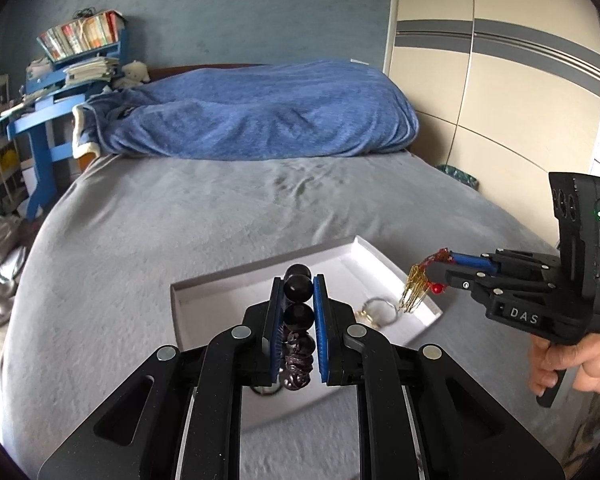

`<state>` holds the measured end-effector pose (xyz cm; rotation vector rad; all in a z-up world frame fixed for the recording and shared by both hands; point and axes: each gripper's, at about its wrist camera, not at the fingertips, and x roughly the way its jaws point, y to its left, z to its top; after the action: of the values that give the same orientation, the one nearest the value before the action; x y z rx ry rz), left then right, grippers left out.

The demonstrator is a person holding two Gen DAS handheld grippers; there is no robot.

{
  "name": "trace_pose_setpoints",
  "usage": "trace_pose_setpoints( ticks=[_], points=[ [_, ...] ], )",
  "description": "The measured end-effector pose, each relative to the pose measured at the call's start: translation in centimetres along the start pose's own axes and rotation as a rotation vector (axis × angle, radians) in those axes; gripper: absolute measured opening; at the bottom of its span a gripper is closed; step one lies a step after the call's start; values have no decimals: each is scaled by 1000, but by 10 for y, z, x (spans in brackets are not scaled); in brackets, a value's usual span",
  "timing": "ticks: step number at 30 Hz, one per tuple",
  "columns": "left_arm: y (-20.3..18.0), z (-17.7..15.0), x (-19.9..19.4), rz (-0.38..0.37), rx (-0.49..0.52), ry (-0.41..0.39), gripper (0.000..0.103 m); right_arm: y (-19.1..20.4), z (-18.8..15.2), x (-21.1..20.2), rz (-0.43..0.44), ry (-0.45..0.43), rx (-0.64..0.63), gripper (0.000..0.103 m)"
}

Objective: Organize jewelry
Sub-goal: 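Carry the black bead bracelet with the left tool while the right tool carries the brooch into the tray, then open both tools to release the bracelet and brooch in the tray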

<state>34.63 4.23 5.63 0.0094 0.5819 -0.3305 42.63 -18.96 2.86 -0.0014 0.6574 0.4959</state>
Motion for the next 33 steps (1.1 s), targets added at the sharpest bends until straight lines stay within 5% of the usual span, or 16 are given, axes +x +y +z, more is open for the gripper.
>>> trace_pose_setpoints(
  ticks=[12, 29, 31, 33],
  points=[
    [26, 10, 58, 23, -35, 30, 15, -10, 9, 70, -14, 55, 14, 19],
    [70, -36, 112, 129, -136, 231, 15, -5, -24, 139, -26, 216, 7, 20],
    [70, -37, 113, 137, -136, 239, 18, -5, -25, 139, -30, 218, 6, 21],
    [70, -38, 112, 155, -136, 242, 27, -4, -25, 137, -36, 216, 1, 38]
  ],
)
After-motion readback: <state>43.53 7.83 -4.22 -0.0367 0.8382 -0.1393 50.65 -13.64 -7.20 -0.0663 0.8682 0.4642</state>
